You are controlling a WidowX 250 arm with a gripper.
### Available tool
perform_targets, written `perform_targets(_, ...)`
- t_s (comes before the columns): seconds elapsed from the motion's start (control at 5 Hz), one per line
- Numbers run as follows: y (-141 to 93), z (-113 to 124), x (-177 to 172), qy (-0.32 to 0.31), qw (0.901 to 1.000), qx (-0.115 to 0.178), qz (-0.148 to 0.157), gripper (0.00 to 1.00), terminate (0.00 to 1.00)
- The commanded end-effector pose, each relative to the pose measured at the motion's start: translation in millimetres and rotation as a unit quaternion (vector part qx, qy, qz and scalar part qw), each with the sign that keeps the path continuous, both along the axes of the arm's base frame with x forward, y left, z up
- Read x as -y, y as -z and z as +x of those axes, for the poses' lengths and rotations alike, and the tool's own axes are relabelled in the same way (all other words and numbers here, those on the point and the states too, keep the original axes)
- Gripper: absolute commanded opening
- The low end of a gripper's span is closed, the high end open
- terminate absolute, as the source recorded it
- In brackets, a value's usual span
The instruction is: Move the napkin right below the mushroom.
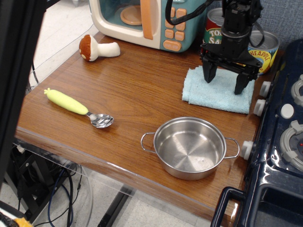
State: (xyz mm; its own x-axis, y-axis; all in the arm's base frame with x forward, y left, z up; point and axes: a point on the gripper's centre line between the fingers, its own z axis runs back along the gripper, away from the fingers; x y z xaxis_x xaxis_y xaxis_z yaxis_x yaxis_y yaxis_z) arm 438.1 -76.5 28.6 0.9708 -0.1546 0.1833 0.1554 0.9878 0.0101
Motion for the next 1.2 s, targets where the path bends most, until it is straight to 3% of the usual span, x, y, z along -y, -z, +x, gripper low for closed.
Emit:
perform_targets(0.0,-8.8,4.4,-23.7,-0.021,0.9997,0.015,-0.002,1.00,0.00)
perform_targets(0.4,-7.1,-14.6,-68.6,-0.083,0.9965,0.009,0.006,1.00,0.00)
perform_targets(0.6,-7.5,-28.0,-103.2,-0.142,0.9897,0.007,0.020,1.00,0.00)
perform_targets(1.0,-3.1,-23.3,-155.9,-0.220,0.9745,0.001,0.043,1.00,0.00)
